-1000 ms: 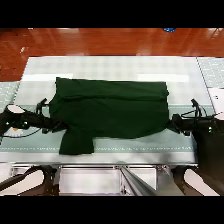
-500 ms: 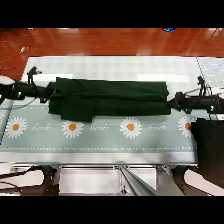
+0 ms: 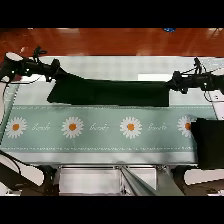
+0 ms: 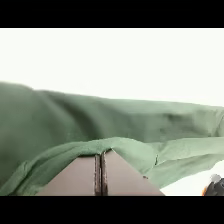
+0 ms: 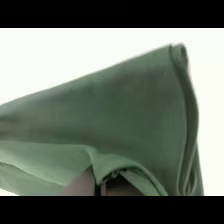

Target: Fold the shirts.

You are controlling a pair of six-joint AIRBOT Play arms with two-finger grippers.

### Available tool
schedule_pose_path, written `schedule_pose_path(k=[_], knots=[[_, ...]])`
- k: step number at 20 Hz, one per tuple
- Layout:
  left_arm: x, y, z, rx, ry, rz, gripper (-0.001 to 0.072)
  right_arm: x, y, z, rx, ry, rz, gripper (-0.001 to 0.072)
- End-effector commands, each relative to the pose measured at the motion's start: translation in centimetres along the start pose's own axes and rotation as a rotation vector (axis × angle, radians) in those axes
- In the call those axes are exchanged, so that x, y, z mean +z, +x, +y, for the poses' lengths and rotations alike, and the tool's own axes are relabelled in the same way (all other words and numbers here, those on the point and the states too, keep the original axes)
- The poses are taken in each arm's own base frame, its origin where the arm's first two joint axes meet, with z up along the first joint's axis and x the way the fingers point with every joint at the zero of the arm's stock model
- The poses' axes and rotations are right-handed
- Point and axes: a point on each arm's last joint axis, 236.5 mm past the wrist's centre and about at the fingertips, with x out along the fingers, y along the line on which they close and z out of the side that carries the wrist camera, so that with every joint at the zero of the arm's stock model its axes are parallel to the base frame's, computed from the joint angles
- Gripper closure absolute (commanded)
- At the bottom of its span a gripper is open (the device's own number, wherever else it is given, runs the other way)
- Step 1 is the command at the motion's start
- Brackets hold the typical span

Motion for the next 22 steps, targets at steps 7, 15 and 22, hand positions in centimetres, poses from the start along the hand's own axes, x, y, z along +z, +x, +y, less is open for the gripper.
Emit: schedule_pose_path(k=[7,15,22], knots=[[-1.4,-2.8,2.6,0.027,-0.127,0.152,0.0199,2.6,-1.1,-0.8,-0.013,0.034,-0.029,0.0299],[-3.7,-15.7,-2.8,0.235,0.215,-0.252,0.0198,2.0,-13.0,-9.3,-0.239,0.147,-0.265,0.0299],[-14.5,-9.1,-1.8,0.233,0.264,-0.264,0.0198,-1.4,-3.1,-7.7,-0.028,0.275,-0.129,0.0295]])
